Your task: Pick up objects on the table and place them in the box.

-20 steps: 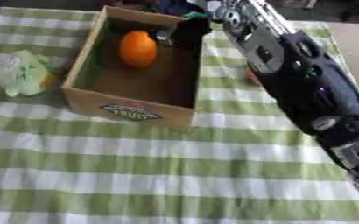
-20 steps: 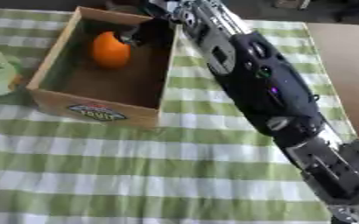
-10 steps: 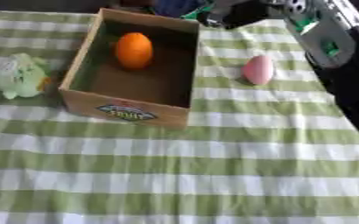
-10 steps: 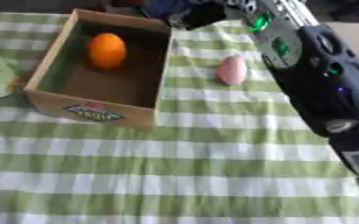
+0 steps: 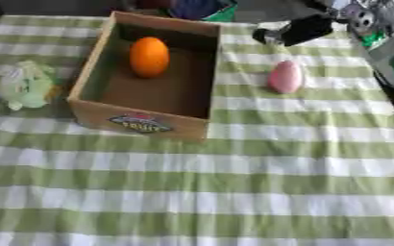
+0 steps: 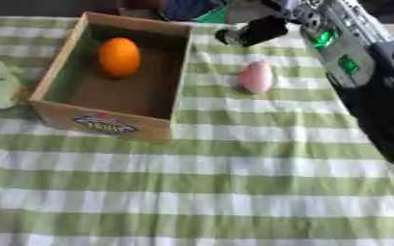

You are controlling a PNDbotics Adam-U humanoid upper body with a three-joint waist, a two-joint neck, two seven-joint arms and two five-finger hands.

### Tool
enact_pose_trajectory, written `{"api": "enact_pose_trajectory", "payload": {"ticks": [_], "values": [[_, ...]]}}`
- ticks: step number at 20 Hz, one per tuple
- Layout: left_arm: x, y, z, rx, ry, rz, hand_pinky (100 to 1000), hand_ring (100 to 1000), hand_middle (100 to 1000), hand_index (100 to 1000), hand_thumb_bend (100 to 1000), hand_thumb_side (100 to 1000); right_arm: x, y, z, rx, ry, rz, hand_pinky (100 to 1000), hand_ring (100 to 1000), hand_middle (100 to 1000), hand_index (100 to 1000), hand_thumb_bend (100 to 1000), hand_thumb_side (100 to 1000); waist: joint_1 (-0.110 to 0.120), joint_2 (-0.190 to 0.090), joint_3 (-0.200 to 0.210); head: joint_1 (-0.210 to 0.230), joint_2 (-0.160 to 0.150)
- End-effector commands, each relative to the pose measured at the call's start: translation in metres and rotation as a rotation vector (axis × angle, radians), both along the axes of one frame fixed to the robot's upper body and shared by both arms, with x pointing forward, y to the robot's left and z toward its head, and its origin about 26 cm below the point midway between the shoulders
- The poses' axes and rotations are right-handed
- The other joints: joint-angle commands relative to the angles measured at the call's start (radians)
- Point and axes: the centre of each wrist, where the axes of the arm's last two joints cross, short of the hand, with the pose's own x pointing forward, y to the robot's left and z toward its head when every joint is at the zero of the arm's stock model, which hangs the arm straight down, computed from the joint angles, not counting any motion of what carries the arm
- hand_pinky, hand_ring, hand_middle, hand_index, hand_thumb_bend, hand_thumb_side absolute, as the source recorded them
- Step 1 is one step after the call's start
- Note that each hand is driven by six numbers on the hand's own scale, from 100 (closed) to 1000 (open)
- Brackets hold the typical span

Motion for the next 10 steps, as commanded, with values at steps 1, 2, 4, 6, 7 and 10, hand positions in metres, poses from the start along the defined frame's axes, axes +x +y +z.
{"api": "enact_pose_trajectory", "payload": {"ticks": [1,2,4,6,7,10], "values": [[-0.003,0.002,0.008,0.007,-0.031,0.004,702,676,714,775,100,837,-0.008,-0.011,0.011,-0.012,-0.015,-0.015,822,911,816,982,465,677,0.002,-0.022,0.0,0.004,-0.006],[-0.003,0.001,0.008,0.007,-0.032,0.004,702,676,714,775,100,838,-0.008,-0.012,0.008,-0.016,0.0,-0.013,822,911,815,979,464,675,0.002,-0.021,0.0,0.005,-0.006],[-0.003,0.001,0.008,0.007,-0.031,0.002,702,676,714,775,100,838,-0.008,-0.013,0.003,-0.021,0.027,-0.013,821,911,811,977,462,673,0.001,-0.019,-0.002,0.006,-0.007],[-0.003,0.001,0.008,0.006,-0.033,0.001,702,677,714,775,100,837,-0.007,-0.016,-0.003,-0.023,0.052,-0.021,820,910,809,973,459,672,0.001,-0.018,-0.002,0.007,-0.008],[-0.003,0.001,0.008,0.006,-0.034,0.001,702,677,714,775,100,837,-0.006,-0.018,-0.006,-0.022,0.063,-0.028,819,910,808,970,456,669,0.001,-0.017,-0.002,0.007,-0.009],[-0.003,0.001,0.009,0.006,-0.036,-0.001,702,677,715,775,100,836,-0.002,-0.024,-0.016,-0.021,0.098,-0.056,817,910,807,968,454,661,0.003,-0.016,0.0,0.006,-0.012]]}}
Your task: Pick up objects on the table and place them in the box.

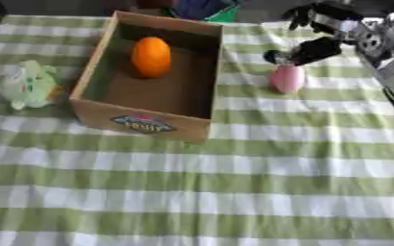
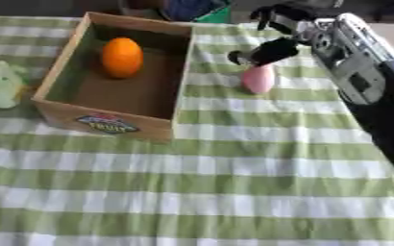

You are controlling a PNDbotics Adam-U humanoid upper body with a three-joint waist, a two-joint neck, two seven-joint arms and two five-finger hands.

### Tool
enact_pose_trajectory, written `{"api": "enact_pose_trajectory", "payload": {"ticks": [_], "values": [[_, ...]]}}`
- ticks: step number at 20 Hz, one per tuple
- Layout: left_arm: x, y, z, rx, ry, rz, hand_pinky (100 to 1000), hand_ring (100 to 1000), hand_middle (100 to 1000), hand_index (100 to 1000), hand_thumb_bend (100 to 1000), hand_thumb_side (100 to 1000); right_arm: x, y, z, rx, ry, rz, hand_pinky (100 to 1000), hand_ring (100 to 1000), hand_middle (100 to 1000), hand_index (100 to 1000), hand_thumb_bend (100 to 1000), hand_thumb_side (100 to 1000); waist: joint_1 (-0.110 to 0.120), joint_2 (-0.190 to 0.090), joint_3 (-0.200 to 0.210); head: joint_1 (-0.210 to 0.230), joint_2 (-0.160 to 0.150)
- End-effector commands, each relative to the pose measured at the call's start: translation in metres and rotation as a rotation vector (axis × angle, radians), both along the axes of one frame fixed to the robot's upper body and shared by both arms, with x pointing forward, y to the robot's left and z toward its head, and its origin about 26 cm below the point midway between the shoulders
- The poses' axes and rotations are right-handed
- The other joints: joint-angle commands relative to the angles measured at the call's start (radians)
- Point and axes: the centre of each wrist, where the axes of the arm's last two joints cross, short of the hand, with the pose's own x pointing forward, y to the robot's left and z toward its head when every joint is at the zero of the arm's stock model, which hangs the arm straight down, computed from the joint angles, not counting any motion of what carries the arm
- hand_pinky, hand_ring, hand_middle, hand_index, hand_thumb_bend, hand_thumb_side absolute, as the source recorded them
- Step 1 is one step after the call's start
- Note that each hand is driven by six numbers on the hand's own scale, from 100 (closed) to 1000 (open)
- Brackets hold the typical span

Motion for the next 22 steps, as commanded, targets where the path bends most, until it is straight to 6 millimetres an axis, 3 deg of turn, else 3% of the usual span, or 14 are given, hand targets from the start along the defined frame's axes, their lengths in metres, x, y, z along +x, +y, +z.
{"api": "enact_pose_trajectory", "payload": {"ticks": [1,5,7,9,12,17,22], "values": [[-0.003,0.001,0.009,0.006,-0.036,-0.001,702,677,715,775,100,836,-0.001,-0.013,0.006,-0.019,-0.001,-0.041,816,911,807,967,456,659,0.003,-0.018,0.001,0.001,-0.012],[-0.003,0.0,0.009,0.005,-0.035,-0.002,702,678,715,775,100,835,0.004,-0.018,-0.005,-0.036,0.031,-0.056,814,910,803,961,425,615,0.003,-0.016,0.002,-0.002,-0.012],[-0.003,0.0,0.008,0.005,-0.034,-0.002,702,678,715,775,100,833,0.005,-0.02,-0.008,-0.042,0.046,-0.056,813,909,802,961,378,578,0.003,-0.016,0.001,-0.003,-0.011],[-0.003,0.0,0.009,0.005,-0.035,-0.002,702,678,713,775,100,832,0.005,-0.022,-0.01,-0.044,0.065,-0.057,811,908,801,964,267,499,0.003,-0.015,0.0,-0.002,-0.011],[-0.003,0.0,0.008,0.004,-0.034,-0.002,702,678,714,774,100,831,0.006,-0.025,-0.012,-0.057,0.079,-0.061,808,906,797,961,220,468,0.002,-0.015,-0.002,-0.001,-0.011],[-0.003,0.0,0.008,0.002,-0.033,-0.003,702,679,714,773,100,831,0.008,-0.029,-0.016,-0.084,0.082,-0.091,801,900,785,937,205,470,0.001,-0.014,-0.002,-0.001,-0.013],[-0.003,0.0,0.008,0.001,-0.033,-0.004,702,679,715,772,100,830,0.009,-0.029,-0.018,-0.087,0.088,-0.095,790,887,731,846,188,470,0.002,-0.014,-0.005,0.0,-0.012]]}}
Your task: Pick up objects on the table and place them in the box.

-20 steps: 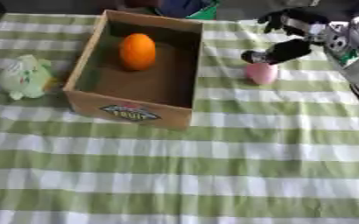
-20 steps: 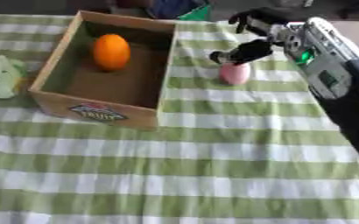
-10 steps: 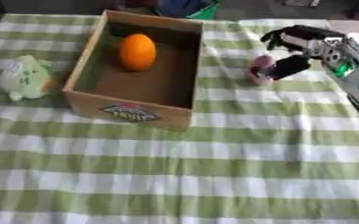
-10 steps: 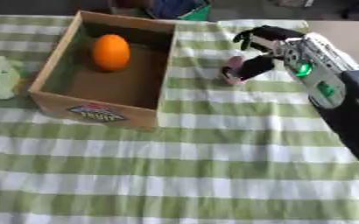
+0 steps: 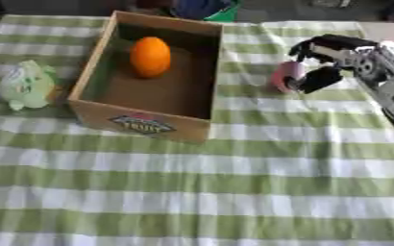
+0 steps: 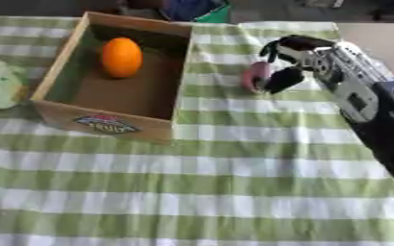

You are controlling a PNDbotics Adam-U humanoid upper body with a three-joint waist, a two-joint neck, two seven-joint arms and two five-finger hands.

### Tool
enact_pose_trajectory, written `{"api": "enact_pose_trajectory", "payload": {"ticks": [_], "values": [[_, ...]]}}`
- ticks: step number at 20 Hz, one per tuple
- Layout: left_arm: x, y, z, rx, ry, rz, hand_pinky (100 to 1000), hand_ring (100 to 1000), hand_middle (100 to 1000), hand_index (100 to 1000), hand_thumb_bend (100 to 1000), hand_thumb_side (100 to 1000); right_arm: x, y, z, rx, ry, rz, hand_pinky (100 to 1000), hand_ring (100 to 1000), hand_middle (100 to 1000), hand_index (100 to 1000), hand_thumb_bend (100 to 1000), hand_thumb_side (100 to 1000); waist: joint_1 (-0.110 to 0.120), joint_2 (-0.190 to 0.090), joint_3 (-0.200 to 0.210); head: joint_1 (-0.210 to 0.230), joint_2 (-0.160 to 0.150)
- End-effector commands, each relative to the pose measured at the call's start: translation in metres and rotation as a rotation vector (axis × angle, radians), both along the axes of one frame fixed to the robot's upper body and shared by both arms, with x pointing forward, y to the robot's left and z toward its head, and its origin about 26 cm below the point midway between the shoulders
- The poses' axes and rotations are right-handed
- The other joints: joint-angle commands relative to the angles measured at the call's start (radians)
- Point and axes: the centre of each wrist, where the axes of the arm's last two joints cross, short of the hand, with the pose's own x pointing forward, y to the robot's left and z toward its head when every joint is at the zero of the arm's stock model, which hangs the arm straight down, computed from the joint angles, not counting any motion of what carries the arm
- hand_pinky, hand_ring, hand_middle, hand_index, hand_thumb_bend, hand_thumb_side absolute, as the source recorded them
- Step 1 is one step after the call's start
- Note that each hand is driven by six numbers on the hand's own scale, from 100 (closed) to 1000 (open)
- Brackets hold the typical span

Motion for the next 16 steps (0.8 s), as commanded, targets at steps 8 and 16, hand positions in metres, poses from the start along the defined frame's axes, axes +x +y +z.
{"api": "enact_pose_trajectory", "payload": {"ticks": [8,16], "values": [[-0.0029,-0.0009,0.0078,0.0,-0.031,-0.008,702,679,714,772,100,829,0.0033,-0.0071,0.007,-0.044,0.001,-0.028,781,876,659,767,161,460,0.001,-0.015,0.001,-0.002,-0.012],[-0.0029,-0.0007,0.0078,-0.002,-0.03,-0.006,702,680,715,770,100,826,0.0017,-0.0046,0.011,-0.014,-0.032,-0.017,740,826,599,702,100,154,0.001,-0.015,-0.004,0.0,-0.009]]}}
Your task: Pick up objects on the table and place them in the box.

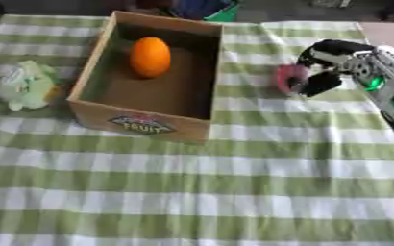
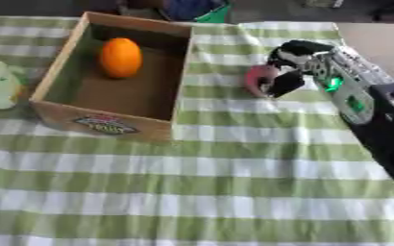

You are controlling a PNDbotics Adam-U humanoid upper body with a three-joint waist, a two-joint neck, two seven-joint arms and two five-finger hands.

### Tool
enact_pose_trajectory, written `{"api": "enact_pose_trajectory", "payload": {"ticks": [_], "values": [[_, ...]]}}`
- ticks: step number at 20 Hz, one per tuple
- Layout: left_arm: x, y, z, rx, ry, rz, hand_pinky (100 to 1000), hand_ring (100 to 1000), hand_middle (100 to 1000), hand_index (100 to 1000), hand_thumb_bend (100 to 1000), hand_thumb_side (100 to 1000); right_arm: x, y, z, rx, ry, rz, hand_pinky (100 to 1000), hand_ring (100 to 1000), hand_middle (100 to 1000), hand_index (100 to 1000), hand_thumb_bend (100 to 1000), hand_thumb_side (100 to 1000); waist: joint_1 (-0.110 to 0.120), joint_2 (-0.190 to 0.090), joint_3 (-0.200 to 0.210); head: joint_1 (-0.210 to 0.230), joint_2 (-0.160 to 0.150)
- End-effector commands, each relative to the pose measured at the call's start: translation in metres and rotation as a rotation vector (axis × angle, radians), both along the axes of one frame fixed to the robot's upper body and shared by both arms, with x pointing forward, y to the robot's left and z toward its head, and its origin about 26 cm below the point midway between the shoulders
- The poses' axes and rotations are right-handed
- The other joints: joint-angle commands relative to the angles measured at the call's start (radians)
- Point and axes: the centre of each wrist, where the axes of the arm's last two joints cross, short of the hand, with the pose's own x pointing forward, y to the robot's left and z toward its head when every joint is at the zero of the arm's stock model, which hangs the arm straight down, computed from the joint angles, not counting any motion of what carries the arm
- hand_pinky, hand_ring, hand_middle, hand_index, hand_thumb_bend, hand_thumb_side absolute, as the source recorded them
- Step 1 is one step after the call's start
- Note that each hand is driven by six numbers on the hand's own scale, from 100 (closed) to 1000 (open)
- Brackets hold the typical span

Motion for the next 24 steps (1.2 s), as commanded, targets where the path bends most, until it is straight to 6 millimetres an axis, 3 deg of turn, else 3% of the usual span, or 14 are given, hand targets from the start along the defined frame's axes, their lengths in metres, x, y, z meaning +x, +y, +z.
{"api": "enact_pose_trajectory", "payload": {"ticks": [1,3,7,8,10,16,24], "values": [[-0.003,0.001,0.008,0.005,-0.031,-0.003,702,681,715,770,100,826,-0.005,-0.001,0.015,0.018,-0.044,0.004,737,823,600,703,100,123,0.002,-0.019,-0.003,0.0,-0.005],[-0.003,0.001,0.008,0.005,-0.031,-0.002,702,681,716,770,100,824,-0.008,0.002,0.02,0.038,-0.056,0.019,732,817,600,704,100,102,0.001,-0.02,-0.006,0.001,-0.005],[-0.003,0.001,0.008,0.005,-0.029,-0.002,702,681,716,770,100,822,-0.016,0.008,0.027,0.063,-0.088,0.046,719,800,588,695,100,242,0.001,-0.022,-0.009,0.001,-0.005],[-0.003,0.001,0.008,0.006,-0.029,-0.002,702,682,717,770,100,822,-0.017,0.01,0.029,0.07,-0.1,0.051,715,795,583,692,100,217,0.001,-0.023,-0.009,0.001,-0.005],[-0.003,0.001,0.008,0.006,-0.029,-0.002,702,682,716,770,100,821,-0.02,0.013,0.033,0.083,-0.124,0.056,703,781,564,676,100,266,0.0,-0.024,-0.008,0.001,-0.005],[-0.003,0.001,0.008,0.008,-0.029,-0.001,702,683,717,767,100,821,-0.028,0.025,0.048,0.099,-0.204,0.074,683,760,538,652,100,287,-0.001,-0.027,-0.009,0.001,-0.001],[-0.003,0.002,0.008,0.012,-0.027,0.001,702,684,718,765,100,819,-0.046,0.061,0.088,0.116,-0.31,0.214,685,753,534,651,100,284,-0.005,-0.037,-0.006,0.029,0.008]]}}
